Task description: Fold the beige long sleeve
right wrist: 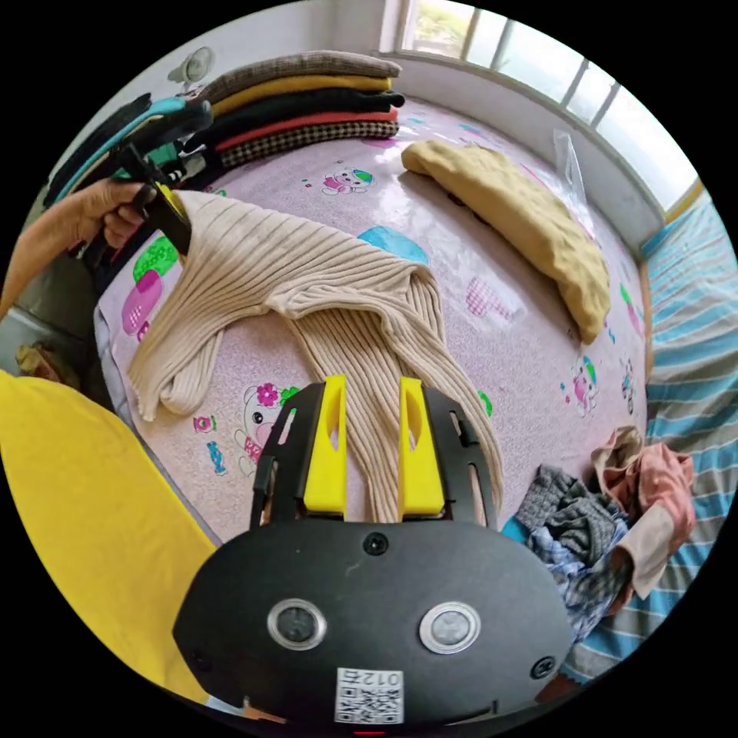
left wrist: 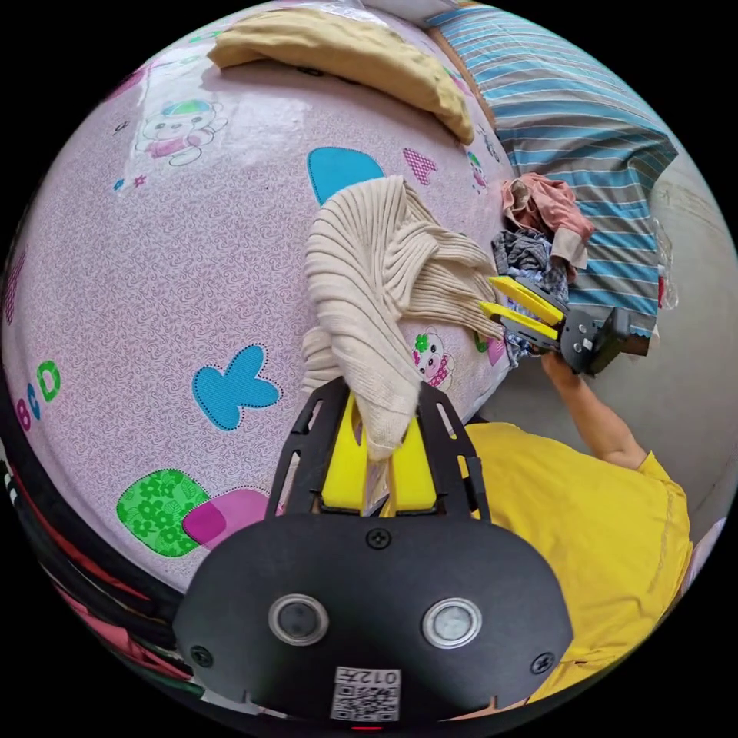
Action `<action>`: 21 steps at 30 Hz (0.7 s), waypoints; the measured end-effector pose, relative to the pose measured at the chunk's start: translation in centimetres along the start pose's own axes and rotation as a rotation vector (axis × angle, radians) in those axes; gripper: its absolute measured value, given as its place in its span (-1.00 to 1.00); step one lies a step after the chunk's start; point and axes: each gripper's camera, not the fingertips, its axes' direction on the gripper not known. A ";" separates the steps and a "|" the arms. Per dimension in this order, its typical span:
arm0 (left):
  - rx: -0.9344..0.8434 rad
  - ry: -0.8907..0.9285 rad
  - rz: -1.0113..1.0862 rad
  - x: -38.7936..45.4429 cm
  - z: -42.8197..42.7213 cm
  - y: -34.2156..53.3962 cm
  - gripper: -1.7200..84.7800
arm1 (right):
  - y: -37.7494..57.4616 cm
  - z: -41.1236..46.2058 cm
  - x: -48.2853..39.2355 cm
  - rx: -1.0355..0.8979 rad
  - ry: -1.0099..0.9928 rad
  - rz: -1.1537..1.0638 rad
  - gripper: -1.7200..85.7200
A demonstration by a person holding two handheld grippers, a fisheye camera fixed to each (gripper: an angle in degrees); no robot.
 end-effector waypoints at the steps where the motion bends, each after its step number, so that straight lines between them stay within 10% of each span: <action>1: 0.000 0.006 0.010 0.2 -0.8 -0.2 -0.91 | -1.2 0.1 -1.2 0.027 0.056 -0.043 -0.70; 12: 0.004 -0.042 0.082 3.9 -3.5 -0.5 -0.90 | -7.5 4.3 -13.0 0.016 0.360 -0.650 -0.87; 21: 0.133 -0.272 0.102 6.6 -11.1 3.5 -0.94 | -7.3 -10.4 -0.8 0.258 0.131 -0.106 -0.93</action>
